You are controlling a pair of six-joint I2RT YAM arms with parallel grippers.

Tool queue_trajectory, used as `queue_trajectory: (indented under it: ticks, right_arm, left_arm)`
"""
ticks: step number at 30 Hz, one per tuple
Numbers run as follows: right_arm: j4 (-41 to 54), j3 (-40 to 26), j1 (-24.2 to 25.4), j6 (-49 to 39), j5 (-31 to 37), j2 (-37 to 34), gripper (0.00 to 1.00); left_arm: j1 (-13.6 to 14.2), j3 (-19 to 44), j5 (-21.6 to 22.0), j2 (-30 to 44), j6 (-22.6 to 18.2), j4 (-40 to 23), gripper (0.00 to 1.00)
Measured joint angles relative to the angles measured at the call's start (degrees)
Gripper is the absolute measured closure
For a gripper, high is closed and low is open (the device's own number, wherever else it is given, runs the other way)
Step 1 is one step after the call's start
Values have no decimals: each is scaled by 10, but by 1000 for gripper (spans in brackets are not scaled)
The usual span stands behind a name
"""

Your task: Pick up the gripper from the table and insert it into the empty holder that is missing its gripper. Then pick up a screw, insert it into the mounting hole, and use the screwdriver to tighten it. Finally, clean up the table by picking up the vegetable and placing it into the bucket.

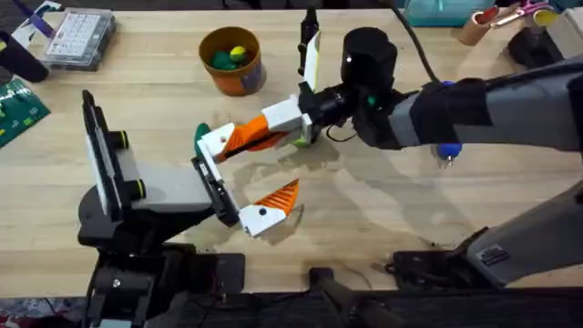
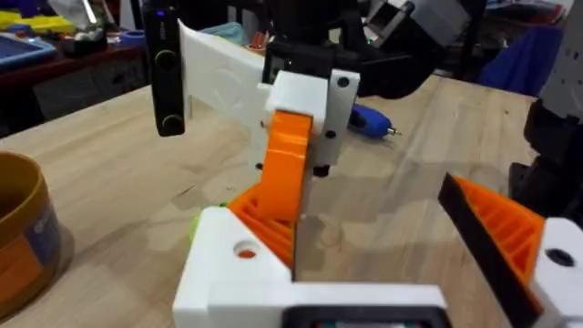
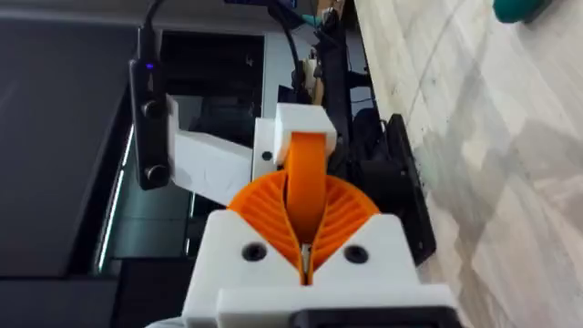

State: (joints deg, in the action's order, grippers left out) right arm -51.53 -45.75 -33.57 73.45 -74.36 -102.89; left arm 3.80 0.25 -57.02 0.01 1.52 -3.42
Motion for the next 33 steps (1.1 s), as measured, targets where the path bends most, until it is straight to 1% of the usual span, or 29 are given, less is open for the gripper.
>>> queue_trajectory:
  ticks: [12, 33]
  right_arm:
    - [-1, -9, -3, -2, 10, -13, 977]
    - [5, -9, -3, -10, 27, -13, 977]
  left_arm:
    - [-1, 0, 16, 0, 0, -5, 14]
    - [-1, 0, 15, 0, 1, -9, 14]
